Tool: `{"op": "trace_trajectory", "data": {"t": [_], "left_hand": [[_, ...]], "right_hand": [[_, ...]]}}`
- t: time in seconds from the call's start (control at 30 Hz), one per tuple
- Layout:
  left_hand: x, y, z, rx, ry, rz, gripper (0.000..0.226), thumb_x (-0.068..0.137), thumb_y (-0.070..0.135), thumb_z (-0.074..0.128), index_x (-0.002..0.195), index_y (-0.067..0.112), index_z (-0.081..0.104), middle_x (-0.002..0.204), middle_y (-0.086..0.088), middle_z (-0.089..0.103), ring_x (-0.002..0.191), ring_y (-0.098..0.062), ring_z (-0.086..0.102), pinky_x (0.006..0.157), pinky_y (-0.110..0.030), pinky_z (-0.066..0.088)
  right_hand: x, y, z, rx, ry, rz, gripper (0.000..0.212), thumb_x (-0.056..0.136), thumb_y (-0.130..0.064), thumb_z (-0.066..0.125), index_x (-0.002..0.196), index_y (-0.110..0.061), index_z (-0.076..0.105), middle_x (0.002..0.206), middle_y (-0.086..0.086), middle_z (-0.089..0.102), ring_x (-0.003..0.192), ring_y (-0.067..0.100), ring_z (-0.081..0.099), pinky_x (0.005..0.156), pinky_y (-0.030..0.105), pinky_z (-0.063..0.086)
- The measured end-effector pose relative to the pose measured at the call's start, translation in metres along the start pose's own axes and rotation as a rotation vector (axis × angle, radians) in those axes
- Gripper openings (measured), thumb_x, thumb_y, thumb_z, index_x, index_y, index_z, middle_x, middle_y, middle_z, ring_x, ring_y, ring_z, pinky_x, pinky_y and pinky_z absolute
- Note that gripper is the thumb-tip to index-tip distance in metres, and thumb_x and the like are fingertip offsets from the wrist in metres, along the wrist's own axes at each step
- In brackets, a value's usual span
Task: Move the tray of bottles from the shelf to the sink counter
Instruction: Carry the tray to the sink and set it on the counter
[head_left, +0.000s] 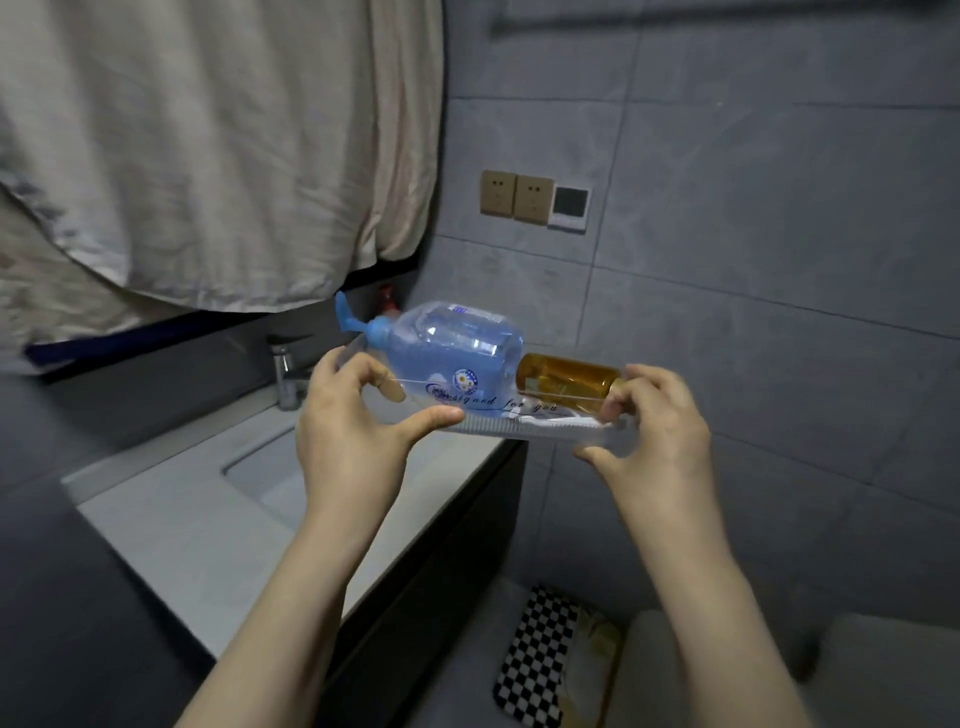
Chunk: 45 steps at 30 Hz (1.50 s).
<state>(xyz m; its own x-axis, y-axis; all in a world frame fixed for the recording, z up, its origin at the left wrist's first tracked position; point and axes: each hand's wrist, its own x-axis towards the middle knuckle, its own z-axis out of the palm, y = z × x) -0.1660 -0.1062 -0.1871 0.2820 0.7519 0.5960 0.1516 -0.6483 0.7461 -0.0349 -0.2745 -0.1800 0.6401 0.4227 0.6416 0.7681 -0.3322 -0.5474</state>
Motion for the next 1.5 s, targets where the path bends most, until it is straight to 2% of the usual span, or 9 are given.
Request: {"op": "trace_trajectory", "data": {"t": [0.2,0.3,0.37,0.47,0.53,0.73,0.93,1.3,1.5], "left_hand": [[0.019,-0.052,-0.016,0.081,0.064,-0.054,0.05,0.048,0.038,0.088,0.069,0.009,0.053,0.126,-0.001,0.055,0.118,-0.017,0.051,0.074,-0.017,0.03],[0.023,-0.076,-0.024,0.094,0.062,-0.071,0.049,0.052,0.026,0.089,0.073,-0.003,0.056,0.121,0.007,0.046,0.088,0.012,0.04,0.06,0.002,0.031],[0.025,-0.093,-0.029,0.113,0.054,-0.098,0.047,0.054,0.023,0.089,0.075,-0.004,0.056,0.121,0.008,0.041,0.089,0.018,0.032,0.06,0.009,0.031],[0.028,-0.128,-0.039,0.165,0.059,-0.163,0.049,0.051,0.034,0.088,0.074,0.006,0.055,0.139,-0.002,0.045,0.124,-0.01,0.045,0.088,-0.017,0.036],[0.027,-0.147,-0.044,0.186,0.049,-0.201,0.049,0.051,0.037,0.088,0.074,0.01,0.054,0.141,-0.006,0.044,0.133,-0.02,0.04,0.09,-0.023,0.032],[0.018,-0.195,-0.057,0.264,0.091,-0.267,0.049,0.051,0.037,0.089,0.071,0.012,0.052,0.144,-0.007,0.041,0.136,-0.022,0.039,0.09,-0.026,0.035],[-0.004,-0.238,-0.059,0.31,0.117,-0.315,0.047,0.052,0.033,0.089,0.069,0.016,0.048,0.146,-0.011,0.038,0.136,-0.027,0.038,0.09,-0.028,0.038],[-0.051,-0.294,-0.042,0.37,0.132,-0.432,0.046,0.054,0.031,0.089,0.069,0.013,0.049,0.143,-0.01,0.038,0.135,-0.026,0.037,0.083,-0.03,0.041],[-0.079,-0.319,-0.031,0.372,0.107,-0.476,0.046,0.054,0.03,0.09,0.068,0.007,0.053,0.14,-0.011,0.04,0.126,-0.017,0.039,0.091,-0.032,0.044]], "right_hand": [[0.019,-0.012,0.062,0.033,-0.152,-0.045,0.038,0.054,0.002,0.084,0.068,-0.014,0.053,0.125,0.008,0.055,0.112,0.019,0.053,0.092,0.016,0.033],[0.024,-0.015,0.097,0.035,-0.254,-0.059,0.037,0.056,0.0,0.084,0.066,-0.018,0.053,0.127,0.009,0.056,0.11,0.02,0.054,0.091,0.014,0.03],[0.025,-0.017,0.116,0.026,-0.307,-0.075,0.035,0.057,-0.001,0.083,0.066,-0.018,0.054,0.127,0.009,0.056,0.111,0.021,0.053,0.088,0.009,0.026],[0.02,-0.022,0.15,0.021,-0.368,-0.062,0.031,0.058,-0.001,0.082,0.067,-0.015,0.056,0.128,0.008,0.055,0.114,0.02,0.052,0.089,0.008,0.023],[0.016,-0.024,0.17,0.03,-0.391,-0.057,0.028,0.057,0.0,0.082,0.067,-0.009,0.058,0.125,0.01,0.056,0.102,0.015,0.052,0.085,0.005,0.023],[0.004,-0.027,0.226,0.039,-0.526,-0.033,0.025,0.061,-0.005,0.082,0.07,-0.008,0.059,0.123,0.003,0.055,0.096,0.007,0.044,0.087,0.016,0.031],[-0.014,-0.02,0.274,0.001,-0.61,-0.065,0.03,0.058,-0.012,0.085,0.065,-0.01,0.056,0.122,-0.001,0.058,0.094,0.023,0.06,0.083,0.033,0.047],[-0.053,0.014,0.335,-0.087,-0.746,-0.065,0.024,0.066,-0.018,0.081,0.077,-0.011,0.062,0.136,-0.007,0.049,0.09,0.014,0.059,0.077,0.03,0.05],[-0.075,0.038,0.35,-0.066,-0.778,-0.111,0.034,0.067,-0.016,0.079,0.094,-0.004,0.062,0.121,0.003,0.06,0.083,0.015,0.061,0.068,0.026,0.05]]}}
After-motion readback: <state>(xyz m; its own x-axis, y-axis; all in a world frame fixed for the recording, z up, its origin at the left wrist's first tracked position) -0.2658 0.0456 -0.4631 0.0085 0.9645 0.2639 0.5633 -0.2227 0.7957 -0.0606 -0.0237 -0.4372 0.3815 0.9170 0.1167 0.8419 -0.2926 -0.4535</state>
